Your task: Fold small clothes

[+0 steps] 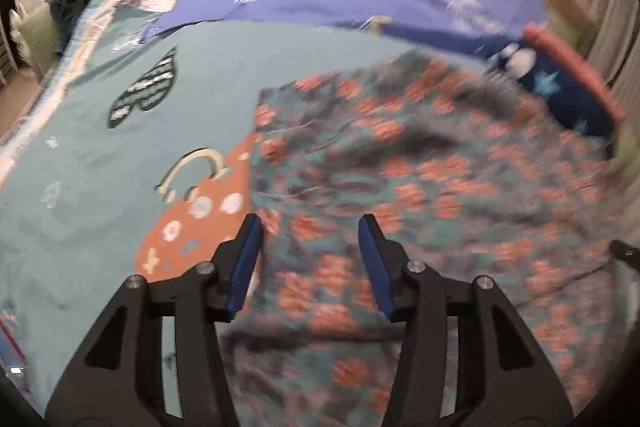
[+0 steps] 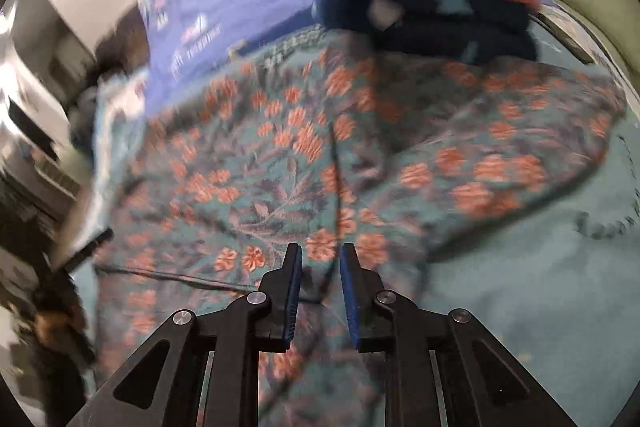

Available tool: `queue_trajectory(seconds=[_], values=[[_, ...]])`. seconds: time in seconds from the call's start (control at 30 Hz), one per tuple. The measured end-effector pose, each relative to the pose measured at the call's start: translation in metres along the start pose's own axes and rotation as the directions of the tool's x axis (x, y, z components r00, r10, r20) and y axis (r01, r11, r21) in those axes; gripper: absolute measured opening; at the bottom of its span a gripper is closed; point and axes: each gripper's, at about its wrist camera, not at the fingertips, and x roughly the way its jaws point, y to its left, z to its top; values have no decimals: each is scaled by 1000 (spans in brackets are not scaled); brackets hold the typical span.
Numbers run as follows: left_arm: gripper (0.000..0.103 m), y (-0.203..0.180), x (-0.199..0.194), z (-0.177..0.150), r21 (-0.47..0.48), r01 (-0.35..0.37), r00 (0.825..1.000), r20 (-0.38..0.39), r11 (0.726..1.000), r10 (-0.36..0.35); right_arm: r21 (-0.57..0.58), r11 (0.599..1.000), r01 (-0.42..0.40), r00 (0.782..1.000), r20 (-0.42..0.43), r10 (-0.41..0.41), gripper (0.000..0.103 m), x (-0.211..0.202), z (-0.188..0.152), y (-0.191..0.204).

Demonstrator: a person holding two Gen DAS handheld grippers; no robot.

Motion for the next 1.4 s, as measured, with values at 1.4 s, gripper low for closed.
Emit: queue_trajectory(seconds=[1.4], values=[[53,-143,-11,-2,76,264,965,-23,962,-263,513,812,-279,877,480,-2,10,-36,74,-238]])
